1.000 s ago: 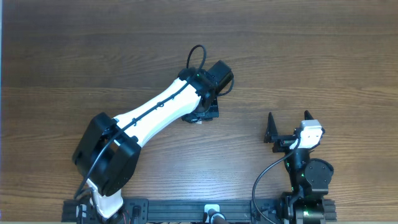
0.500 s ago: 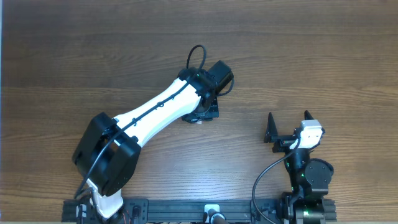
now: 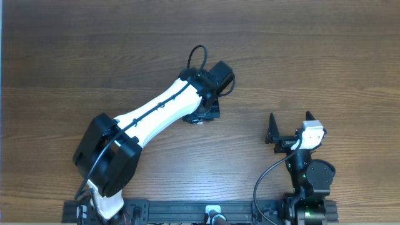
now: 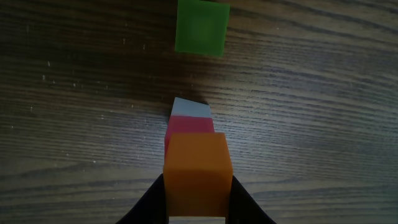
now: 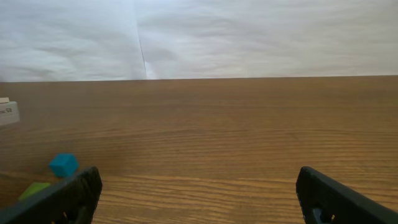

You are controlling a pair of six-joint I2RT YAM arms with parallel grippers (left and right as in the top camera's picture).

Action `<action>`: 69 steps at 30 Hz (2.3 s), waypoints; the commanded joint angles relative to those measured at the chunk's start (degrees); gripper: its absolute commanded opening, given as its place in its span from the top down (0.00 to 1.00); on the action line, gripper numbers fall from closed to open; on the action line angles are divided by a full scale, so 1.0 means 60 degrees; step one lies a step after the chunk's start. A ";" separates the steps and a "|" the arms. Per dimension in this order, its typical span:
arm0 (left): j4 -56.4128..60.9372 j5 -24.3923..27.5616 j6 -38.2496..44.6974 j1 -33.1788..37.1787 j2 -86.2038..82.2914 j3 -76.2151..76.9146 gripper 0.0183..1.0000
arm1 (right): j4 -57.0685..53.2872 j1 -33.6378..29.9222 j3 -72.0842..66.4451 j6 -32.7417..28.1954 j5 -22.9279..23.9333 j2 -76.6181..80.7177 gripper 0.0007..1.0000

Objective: Stack Cubes

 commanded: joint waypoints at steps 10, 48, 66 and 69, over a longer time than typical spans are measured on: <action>-0.0058 -0.0040 -0.0149 -0.0011 -0.0397 0.0124 0.98 | -0.0018 0.0058 -0.0055 0.0029 -0.0044 -0.0055 0.01; -0.0219 -0.0204 -0.0211 0.0007 -0.0273 0.0120 0.98 | -0.0018 0.0058 -0.0055 0.0029 -0.0044 -0.0055 0.01; -0.0186 -0.0233 -0.0215 0.0025 -0.0066 0.0120 0.97 | -0.0018 0.0058 -0.0055 0.0029 -0.0044 -0.0055 0.01; -0.0186 -0.0233 -0.0215 0.0025 -0.0066 0.0120 0.96 | -0.0018 0.0058 -0.0055 0.0025 -0.0044 -0.0055 0.01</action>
